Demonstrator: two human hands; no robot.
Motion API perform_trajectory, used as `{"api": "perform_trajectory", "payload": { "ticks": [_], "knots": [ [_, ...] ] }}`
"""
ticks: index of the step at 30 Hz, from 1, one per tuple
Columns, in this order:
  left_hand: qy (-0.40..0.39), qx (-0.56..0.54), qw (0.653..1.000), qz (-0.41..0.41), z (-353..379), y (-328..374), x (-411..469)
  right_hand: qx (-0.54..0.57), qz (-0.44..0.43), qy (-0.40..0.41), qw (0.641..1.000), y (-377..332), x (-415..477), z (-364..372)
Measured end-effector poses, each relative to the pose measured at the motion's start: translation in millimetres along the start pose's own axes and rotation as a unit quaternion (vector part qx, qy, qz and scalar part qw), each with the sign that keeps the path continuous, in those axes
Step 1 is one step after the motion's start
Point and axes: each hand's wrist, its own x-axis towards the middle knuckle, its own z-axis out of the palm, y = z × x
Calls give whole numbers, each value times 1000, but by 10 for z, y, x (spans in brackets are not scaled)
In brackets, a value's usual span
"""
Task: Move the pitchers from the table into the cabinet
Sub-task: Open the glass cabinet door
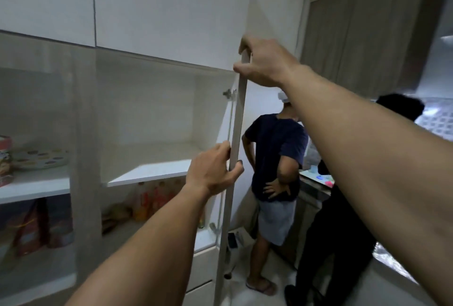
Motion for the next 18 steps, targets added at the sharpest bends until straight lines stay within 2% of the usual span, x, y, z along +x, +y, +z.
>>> {"api": "perform_trajectory", "payload": {
  "ticks": [5,13,18],
  "knots": [
    [-17,-28,999,-13,459,578,242,-89,26,14,996,581,-301,-263],
    [-100,-93,990,-20,1439,1435,705,-244,75,12,967,1652,-697,-430],
    [-98,-66,993,-8,1879,1841,1021,-291,109,-8,950,2210,-756,-413]
  ]
}}
